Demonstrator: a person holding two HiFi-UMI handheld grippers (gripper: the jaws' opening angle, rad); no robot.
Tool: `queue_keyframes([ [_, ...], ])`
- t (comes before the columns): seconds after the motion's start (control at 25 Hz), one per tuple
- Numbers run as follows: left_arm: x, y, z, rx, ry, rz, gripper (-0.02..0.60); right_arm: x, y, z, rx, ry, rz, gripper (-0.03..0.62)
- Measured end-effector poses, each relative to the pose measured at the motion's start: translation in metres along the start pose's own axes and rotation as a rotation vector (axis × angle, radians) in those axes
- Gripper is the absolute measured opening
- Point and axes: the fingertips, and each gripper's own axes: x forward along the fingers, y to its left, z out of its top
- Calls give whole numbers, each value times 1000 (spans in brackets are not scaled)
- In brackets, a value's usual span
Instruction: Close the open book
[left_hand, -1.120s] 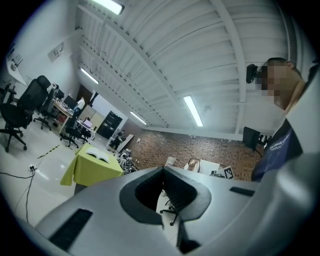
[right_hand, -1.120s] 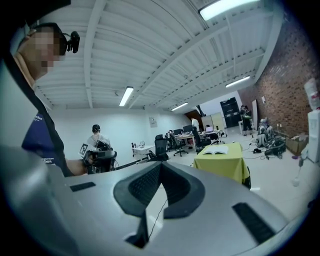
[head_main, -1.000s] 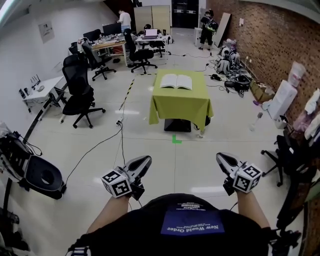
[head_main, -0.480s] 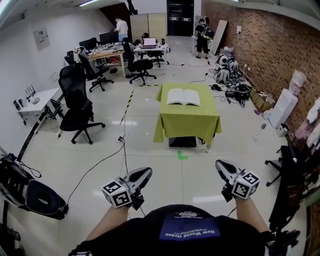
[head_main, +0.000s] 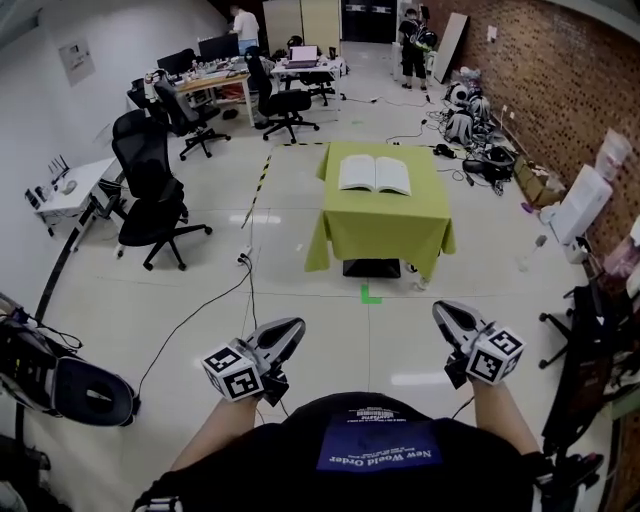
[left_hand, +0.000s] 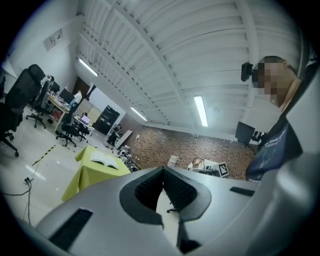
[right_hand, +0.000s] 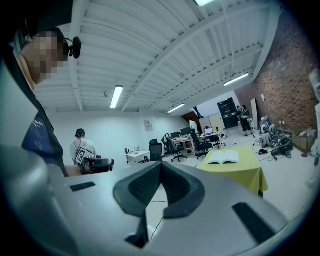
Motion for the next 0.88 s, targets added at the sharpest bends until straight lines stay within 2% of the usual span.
queue_keyframes([
  [0.16,47,3,5,-1,-17,58,6,15,-50,11,-13,19,68,-14],
  [0.48,146,-1,8,6,-88,113,6,22,-144,40,-50,36,184,-14],
  [0.76,189,22,13,-10,-59,148,6,44,-201,45,-9,45,192,-14],
  [0.88,204,43,16,-20,-60,133,6,57,-220,43,6,52,170,-14],
])
